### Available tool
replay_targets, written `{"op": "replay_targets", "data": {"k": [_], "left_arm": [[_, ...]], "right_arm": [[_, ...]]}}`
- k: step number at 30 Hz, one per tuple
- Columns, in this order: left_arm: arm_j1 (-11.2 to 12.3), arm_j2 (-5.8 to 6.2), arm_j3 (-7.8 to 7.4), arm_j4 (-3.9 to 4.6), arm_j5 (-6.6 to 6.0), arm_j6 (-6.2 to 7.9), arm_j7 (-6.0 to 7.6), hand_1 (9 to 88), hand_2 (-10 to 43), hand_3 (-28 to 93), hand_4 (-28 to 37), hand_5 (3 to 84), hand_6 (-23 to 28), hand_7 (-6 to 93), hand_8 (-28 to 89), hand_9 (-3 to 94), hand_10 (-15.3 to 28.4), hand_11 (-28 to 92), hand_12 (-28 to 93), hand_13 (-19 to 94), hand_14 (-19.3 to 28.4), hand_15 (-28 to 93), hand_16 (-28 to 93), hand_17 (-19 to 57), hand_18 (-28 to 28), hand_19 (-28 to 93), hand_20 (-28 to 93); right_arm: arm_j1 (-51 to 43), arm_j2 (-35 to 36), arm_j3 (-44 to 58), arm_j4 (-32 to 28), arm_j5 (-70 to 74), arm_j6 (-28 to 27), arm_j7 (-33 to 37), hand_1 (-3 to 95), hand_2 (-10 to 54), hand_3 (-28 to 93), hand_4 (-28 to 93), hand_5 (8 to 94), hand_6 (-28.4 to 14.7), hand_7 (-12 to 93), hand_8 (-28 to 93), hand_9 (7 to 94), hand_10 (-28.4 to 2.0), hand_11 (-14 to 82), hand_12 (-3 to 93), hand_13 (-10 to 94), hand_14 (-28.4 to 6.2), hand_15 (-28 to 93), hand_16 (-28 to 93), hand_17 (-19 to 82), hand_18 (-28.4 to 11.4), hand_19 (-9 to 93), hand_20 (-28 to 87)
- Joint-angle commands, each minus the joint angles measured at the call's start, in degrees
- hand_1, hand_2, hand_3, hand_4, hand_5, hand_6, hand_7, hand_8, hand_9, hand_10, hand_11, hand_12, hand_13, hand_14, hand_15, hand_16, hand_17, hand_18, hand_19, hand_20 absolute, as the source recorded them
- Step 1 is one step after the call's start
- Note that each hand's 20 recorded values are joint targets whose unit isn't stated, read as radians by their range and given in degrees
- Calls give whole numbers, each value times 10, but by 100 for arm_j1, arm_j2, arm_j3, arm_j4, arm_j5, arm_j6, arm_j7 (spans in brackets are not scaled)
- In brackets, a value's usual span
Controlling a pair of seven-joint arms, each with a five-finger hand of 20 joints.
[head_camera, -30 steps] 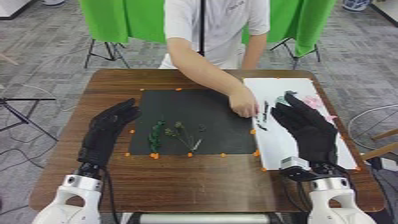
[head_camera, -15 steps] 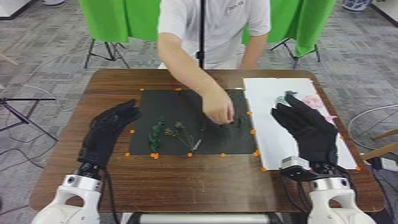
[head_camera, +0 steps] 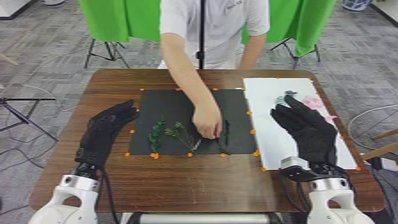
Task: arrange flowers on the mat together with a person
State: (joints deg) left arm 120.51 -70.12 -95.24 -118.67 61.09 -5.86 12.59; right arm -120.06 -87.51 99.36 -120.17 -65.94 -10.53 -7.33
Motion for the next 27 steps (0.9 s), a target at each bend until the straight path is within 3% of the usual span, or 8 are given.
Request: {"op": "replay_targets", "data": {"k": [1,9,14,19,25,27], "left_arm": [[76,-70,15,29,1,-61,-24,266,-68,648,-172,475,34,134,-51,427,126,153,157,345,171,116,69,54,133,61,205],[86,-75,-29,25,-37,-11,-9,265,-69,648,-172,473,34,131,-51,427,126,153,157,346,170,117,70,54,133,60,205],[70,-94,8,40,-33,-8,-25,265,-68,647,-172,473,34,130,-51,428,125,153,157,346,171,117,70,54,133,59,206],[59,-96,10,26,-8,-10,-30,266,-68,647,-172,473,34,130,-50,428,125,153,158,345,170,116,70,54,133,59,206],[58,-96,-3,25,-22,24,-35,266,-69,647,-172,472,34,130,-50,427,126,152,157,344,171,117,69,54,133,59,206],[79,-107,-34,21,-17,21,-36,267,-69,647,-173,472,34,129,-50,427,126,153,158,345,172,117,70,54,133,59,206]], "right_arm": [[-91,-15,-15,-31,-21,21,-23,105,72,775,-135,510,-18,99,-80,517,-161,66,145,412,-149,130,179,206,-140,61,293],[-35,6,-39,11,-49,13,-8,109,70,774,-134,516,-14,100,-80,520,-161,67,147,413,-147,131,178,207,-140,62,294],[16,-46,36,35,-352,-168,-112,174,-19,771,-129,513,-11,106,-81,513,-154,66,148,409,-138,131,177,207,-140,63,294],[18,6,55,27,-423,-183,-115,202,-60,772,-131,508,-9,115,-85,507,-150,65,150,408,-135,132,177,207,-141,64,294],[61,116,28,17,-393,-40,-105,205,-64,769,-132,502,-9,122,-89,502,-150,65,153,405,-134,133,177,207,-142,67,294],[115,369,-111,-10,-886,395,-144,197,-54,769,-132,502,-10,123,-90,494,-153,62,153,394,-135,129,176,207,-143,68,294]]}}
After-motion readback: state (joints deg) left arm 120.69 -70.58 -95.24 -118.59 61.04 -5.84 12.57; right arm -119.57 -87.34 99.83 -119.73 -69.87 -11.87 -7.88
